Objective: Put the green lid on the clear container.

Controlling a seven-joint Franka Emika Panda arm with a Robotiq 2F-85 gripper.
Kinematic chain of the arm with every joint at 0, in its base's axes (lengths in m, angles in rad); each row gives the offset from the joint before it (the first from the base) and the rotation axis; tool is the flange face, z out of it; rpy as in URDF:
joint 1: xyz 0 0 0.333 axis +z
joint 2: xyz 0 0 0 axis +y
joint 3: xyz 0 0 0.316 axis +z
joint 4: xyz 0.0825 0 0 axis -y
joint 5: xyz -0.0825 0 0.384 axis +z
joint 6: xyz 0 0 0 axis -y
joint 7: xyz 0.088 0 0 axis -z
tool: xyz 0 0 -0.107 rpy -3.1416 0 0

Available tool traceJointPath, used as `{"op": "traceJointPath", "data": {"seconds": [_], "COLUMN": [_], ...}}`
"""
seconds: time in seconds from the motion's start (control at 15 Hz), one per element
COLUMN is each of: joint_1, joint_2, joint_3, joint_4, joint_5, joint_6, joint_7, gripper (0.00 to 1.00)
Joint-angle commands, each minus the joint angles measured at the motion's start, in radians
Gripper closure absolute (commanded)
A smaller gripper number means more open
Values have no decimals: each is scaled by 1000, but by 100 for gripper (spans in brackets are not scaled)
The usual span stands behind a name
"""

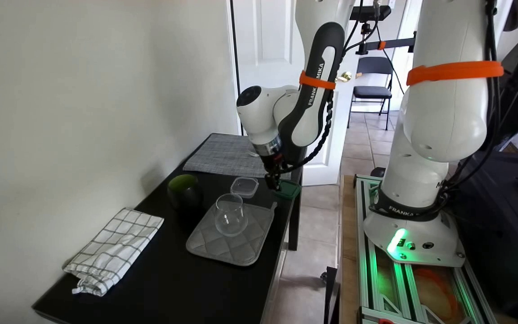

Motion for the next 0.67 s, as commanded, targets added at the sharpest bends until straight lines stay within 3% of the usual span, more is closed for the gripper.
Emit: {"op": "traceJointPath", "data": {"seconds": [0.0, 0.27, 0.6], "joint_1": [-45, -87, -126], "joint_2": [33, 75, 146], "joint_3": [-57, -96, -66], "joint_4": [-2, -2, -2], "joint_5": [20, 93, 350], "joint_6": [98, 187, 285], "joint_7": [-135, -316, -590], "gripper": [0, 0, 0]}}
